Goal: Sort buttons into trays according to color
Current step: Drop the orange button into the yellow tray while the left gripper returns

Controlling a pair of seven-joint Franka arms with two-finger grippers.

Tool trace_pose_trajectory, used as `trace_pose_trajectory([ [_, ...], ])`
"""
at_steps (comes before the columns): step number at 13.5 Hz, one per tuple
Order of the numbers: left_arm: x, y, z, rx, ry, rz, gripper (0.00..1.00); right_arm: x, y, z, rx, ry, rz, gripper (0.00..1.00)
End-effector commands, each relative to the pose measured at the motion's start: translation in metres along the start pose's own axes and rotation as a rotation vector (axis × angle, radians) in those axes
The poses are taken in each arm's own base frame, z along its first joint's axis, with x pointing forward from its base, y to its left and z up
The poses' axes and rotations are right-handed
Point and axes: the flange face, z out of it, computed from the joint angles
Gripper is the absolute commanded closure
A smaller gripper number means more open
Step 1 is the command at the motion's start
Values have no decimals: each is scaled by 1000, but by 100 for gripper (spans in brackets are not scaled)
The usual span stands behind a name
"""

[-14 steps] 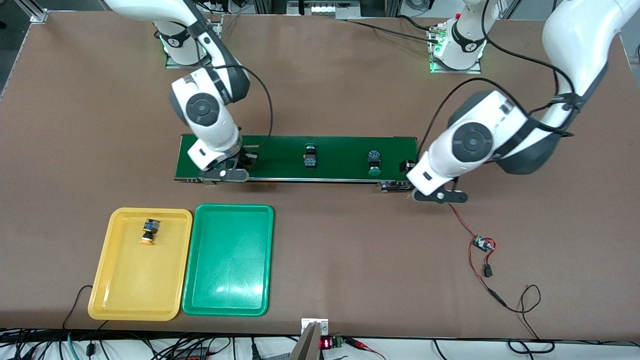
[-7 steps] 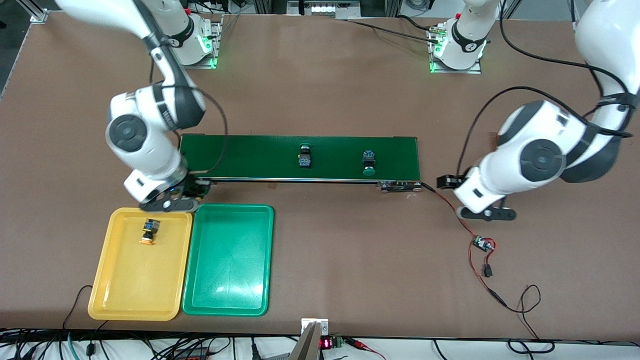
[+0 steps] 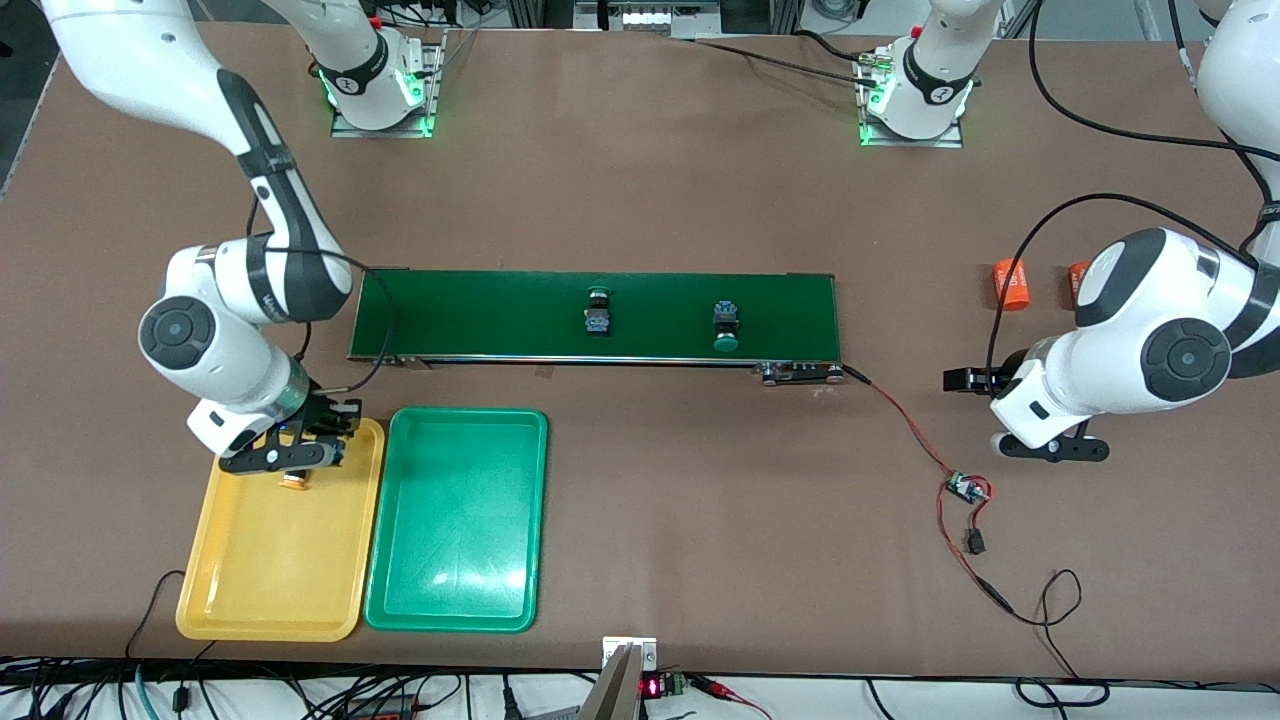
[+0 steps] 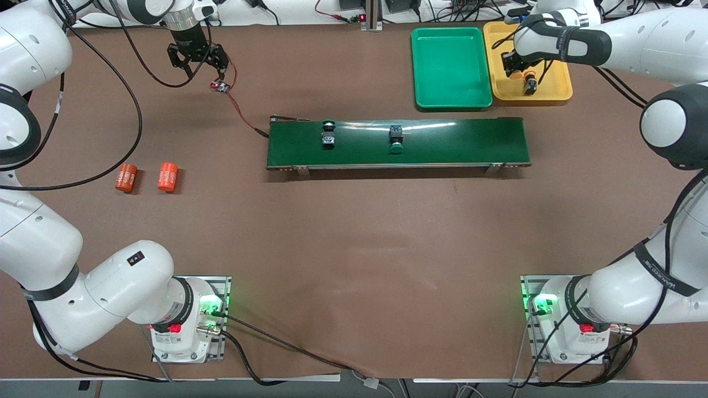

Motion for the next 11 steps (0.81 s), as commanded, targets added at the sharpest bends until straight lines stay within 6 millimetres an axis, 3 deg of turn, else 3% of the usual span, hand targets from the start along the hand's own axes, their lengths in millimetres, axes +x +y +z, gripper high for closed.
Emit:
trace_pose_trajectory([
  [1,1,-18,-7,33,9,44,0,10,13,21,11,12,-2,78],
  [4,-1,-47,-2,18,4,79,0,10,29,57,16,34,7,78],
  [5,-2,-43,-2,57,-5,112,0,8,35,65,17,33,-8,77],
  [7,-7,-62,3,118,-46,108,0,9,37,68,18,39,-8,73],
  [8,-7,-86,19,83,-76,95,0,9,37,68,18,39,-8,59],
  [9,-12,-103,37,43,-87,82,0,9,37,68,18,39,-9,38],
  [10,-22,-115,49,59,-69,84,0,9,36,67,18,40,-12,0],
  [11,-40,-118,70,72,-55,94,0,10,36,62,15,50,-36,0],
])
